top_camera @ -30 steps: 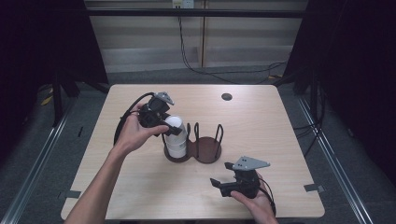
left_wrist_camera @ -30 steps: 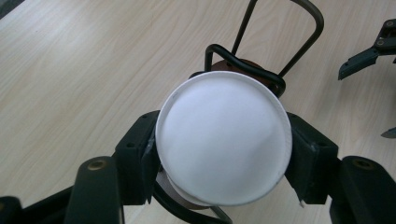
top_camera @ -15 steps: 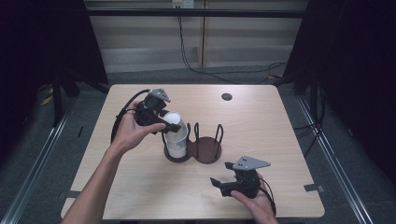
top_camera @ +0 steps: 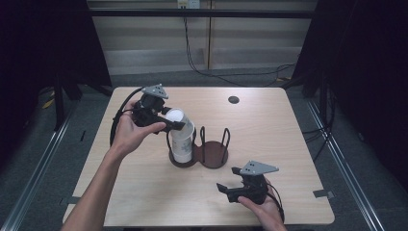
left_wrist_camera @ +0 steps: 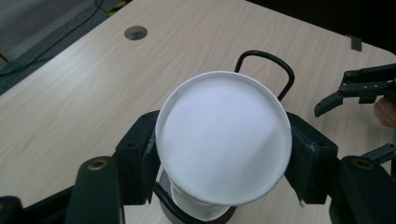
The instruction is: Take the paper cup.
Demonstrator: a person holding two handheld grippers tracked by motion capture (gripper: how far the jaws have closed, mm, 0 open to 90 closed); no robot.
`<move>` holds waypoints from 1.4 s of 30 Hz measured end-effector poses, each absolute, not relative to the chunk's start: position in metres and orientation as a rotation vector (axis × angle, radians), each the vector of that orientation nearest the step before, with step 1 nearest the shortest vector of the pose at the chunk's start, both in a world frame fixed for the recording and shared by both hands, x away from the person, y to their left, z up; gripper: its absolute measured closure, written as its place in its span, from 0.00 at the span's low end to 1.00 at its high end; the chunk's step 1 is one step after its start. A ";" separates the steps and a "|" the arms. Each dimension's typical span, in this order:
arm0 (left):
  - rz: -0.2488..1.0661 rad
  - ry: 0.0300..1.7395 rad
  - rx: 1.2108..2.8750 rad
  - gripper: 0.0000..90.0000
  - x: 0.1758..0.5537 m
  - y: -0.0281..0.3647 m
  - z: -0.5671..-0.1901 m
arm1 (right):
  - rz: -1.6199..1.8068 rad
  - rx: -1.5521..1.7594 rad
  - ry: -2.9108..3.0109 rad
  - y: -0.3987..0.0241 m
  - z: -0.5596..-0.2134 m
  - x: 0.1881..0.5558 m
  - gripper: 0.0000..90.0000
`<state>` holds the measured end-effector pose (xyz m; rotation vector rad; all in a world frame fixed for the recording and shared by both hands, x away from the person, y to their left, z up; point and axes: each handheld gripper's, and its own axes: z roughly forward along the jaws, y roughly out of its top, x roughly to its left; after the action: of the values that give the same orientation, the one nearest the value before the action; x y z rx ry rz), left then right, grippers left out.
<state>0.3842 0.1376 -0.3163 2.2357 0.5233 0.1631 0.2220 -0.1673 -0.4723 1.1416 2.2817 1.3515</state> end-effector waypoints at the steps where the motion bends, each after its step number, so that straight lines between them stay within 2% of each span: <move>1: 0.171 0.519 2.223 0.40 0.384 0.138 -0.315 | 1.351 1.142 2.281 -0.167 -0.472 0.222 0.21; 19: 0.191 0.516 2.087 0.41 0.375 0.156 -0.303 | 1.339 1.142 2.282 -0.166 -0.473 0.222 0.20; 24: 0.135 0.514 2.023 0.41 0.373 0.162 -0.303 | 1.338 1.140 2.281 -0.166 -0.473 0.223 0.20; 42: 0.163 0.481 1.990 0.41 0.351 0.184 -0.303 | 1.343 1.142 2.276 -0.166 -0.473 0.223 0.20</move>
<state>0.3514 0.1839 -0.3026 1.9898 0.4808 0.1633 0.2234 -0.1659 -0.4726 1.1423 2.2756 1.3428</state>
